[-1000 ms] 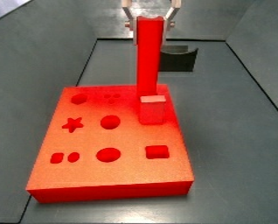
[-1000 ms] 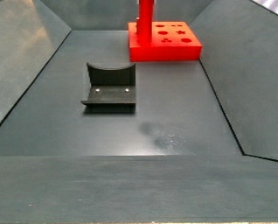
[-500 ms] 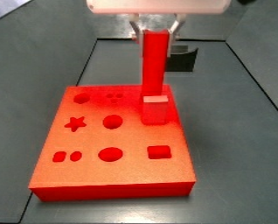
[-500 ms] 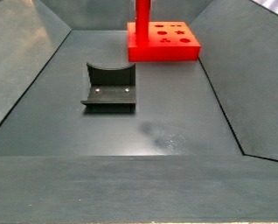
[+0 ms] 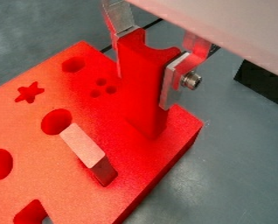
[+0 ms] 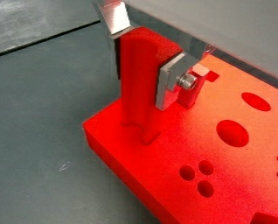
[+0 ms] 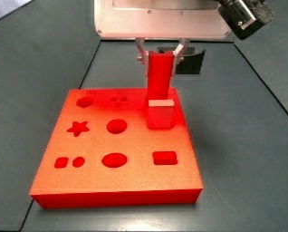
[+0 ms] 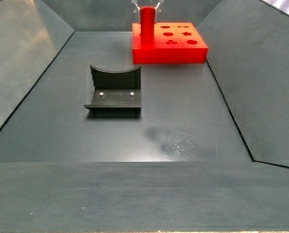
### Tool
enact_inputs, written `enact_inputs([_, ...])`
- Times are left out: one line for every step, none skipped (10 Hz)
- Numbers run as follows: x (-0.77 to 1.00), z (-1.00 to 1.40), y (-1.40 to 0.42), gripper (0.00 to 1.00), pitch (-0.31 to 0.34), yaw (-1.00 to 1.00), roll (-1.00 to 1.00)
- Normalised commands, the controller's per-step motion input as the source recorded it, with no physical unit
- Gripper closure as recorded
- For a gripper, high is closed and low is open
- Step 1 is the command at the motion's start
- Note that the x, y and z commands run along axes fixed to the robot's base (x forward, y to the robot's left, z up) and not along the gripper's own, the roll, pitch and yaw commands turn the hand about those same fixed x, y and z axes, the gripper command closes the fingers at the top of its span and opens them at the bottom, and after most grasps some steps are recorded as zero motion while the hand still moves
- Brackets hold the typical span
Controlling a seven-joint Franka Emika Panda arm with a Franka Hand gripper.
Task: Pick up the arch object. Move up. Place the arch object on the fixture. Regrasp the arch object. Move to above the board. Insert the arch object.
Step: Insert the arch object.
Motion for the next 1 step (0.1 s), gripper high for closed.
enact_inputs([0.00, 0.00, 0.00, 1.00, 0.000, 0.00, 0.00])
